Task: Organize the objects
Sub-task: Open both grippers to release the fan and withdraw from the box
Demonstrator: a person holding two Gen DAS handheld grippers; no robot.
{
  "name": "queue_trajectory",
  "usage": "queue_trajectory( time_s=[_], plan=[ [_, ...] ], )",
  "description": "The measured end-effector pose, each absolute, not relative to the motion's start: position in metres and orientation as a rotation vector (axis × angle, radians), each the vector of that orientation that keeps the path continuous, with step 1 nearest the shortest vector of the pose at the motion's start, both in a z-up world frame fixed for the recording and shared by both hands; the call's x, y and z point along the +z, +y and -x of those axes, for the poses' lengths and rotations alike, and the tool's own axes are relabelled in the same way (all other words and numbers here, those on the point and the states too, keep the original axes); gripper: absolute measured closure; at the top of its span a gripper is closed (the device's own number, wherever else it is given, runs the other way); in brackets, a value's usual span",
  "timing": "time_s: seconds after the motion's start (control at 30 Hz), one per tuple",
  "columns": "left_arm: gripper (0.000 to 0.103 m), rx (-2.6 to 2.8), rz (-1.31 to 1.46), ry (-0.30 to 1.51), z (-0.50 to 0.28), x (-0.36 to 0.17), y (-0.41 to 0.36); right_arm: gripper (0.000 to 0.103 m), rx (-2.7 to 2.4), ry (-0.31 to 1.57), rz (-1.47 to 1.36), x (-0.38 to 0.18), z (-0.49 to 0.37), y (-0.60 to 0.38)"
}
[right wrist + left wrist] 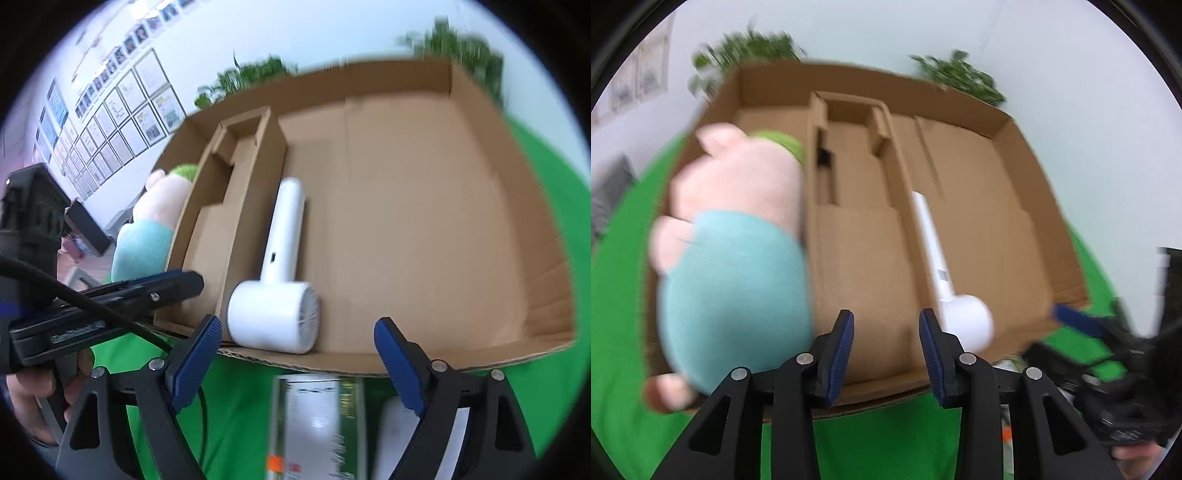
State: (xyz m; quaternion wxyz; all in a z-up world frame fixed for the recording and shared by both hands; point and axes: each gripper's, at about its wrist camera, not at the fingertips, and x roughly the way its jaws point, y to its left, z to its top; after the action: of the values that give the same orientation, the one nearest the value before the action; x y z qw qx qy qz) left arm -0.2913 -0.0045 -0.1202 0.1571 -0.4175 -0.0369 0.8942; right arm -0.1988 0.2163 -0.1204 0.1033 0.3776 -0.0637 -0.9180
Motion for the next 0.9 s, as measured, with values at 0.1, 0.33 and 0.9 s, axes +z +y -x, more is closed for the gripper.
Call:
queue_trajectory(
  time_s=[0.1, 0.33, 0.9],
  plan=[
    [0.04, 2.693, 1.076, -0.01, 0.27, -0.106, 0.001, 0.011, -2.771, -0.134, -1.061, -0.118, 0.182, 0.218],
    [0.001, 2.943, 0.893, 0.124, 0.215, -0.091, 0.022, 0.009, -2.825, -0.048, -0.992, -0.119, 0.156, 0.219],
    [0.1, 2.923, 0.946, 0.149, 0.178, -0.106, 0.036, 0.089, -2.91, -0.017, -0.932, -0.119, 0.125, 0.235]
  ],
)
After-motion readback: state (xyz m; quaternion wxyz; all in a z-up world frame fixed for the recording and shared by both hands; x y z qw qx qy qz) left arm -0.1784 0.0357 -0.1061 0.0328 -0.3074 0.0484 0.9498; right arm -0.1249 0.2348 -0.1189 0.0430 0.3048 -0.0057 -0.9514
